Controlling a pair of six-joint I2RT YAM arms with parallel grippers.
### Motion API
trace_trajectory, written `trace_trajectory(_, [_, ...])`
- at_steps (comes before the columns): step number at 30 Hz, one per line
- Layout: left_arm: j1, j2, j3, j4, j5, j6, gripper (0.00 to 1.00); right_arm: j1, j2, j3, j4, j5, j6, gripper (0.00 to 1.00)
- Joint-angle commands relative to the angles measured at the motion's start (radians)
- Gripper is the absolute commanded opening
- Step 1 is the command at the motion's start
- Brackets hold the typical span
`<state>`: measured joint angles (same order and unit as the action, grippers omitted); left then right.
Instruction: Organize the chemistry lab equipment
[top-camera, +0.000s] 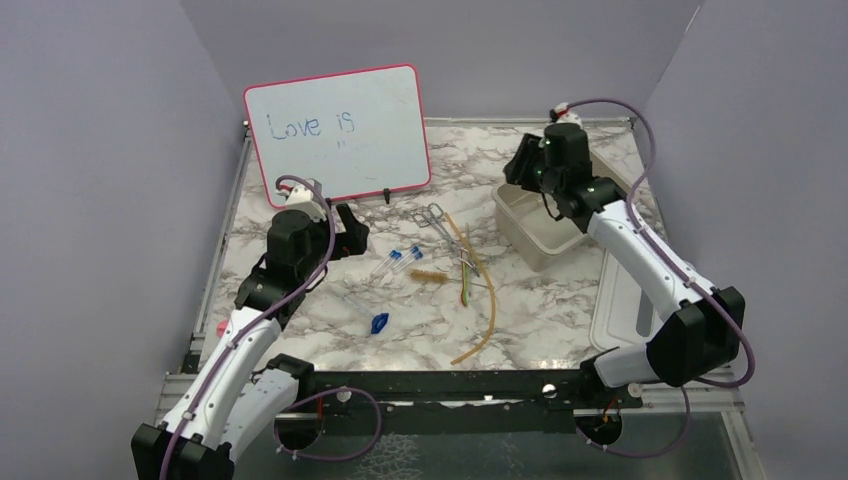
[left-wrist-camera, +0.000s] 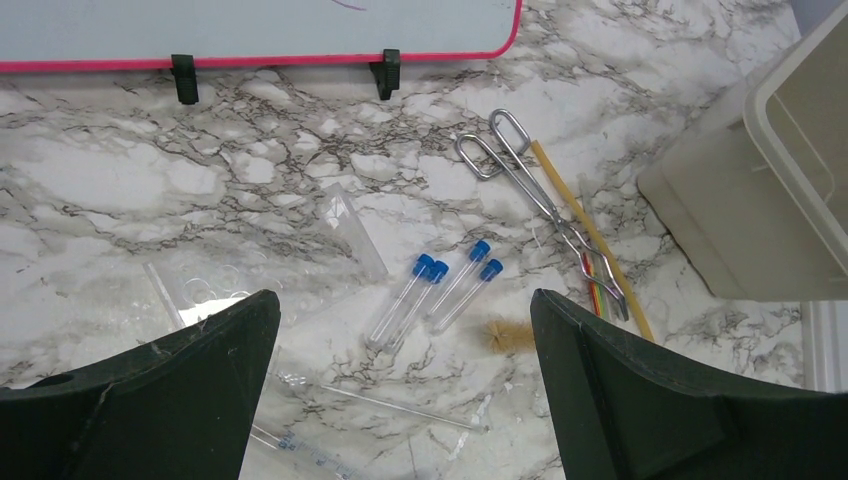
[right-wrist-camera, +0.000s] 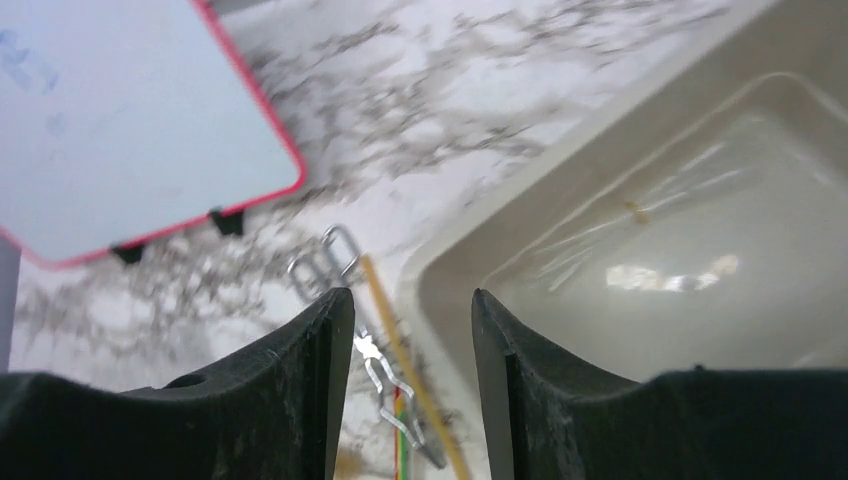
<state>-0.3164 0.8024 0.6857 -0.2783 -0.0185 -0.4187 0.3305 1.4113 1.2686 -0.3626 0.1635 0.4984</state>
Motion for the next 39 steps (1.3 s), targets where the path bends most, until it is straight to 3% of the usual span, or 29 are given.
trace_trajectory(1, [-0.004,-0.034,0.0,0.021,-0.006,0.002,0.99,0.148,0.013,0.02,0.007,-0.101,-0.135,0.51])
trace_trajectory(5, [-0.004,-0.055,-0.002,0.013,-0.036,-0.001,0.99,0.26,0.115,0.033,0.002,-0.136,-0.213,0.5])
trace_trajectory(11, [-0.004,-0.102,-0.014,0.016,-0.084,-0.006,0.99,0.388,0.348,0.107,-0.102,-0.066,-0.31,0.46])
trace_trajectory(16, [-0.004,-0.098,-0.015,0.016,-0.083,-0.006,0.99,0.395,0.473,0.153,-0.108,0.004,-0.307,0.43])
trace_trajectory(19, [-0.004,-0.089,-0.014,0.016,-0.081,-0.005,0.99,0.395,0.537,0.157,-0.059,0.059,-0.306,0.53])
trace_trajectory(22, [-0.005,-0.084,-0.011,0.016,-0.078,-0.003,0.99,0.395,0.606,0.192,-0.063,0.083,-0.311,0.53])
trace_trajectory(39, [-0.005,-0.084,-0.014,0.016,-0.086,-0.005,0.99,0.351,0.712,0.226,-0.062,-0.082,-0.427,0.31])
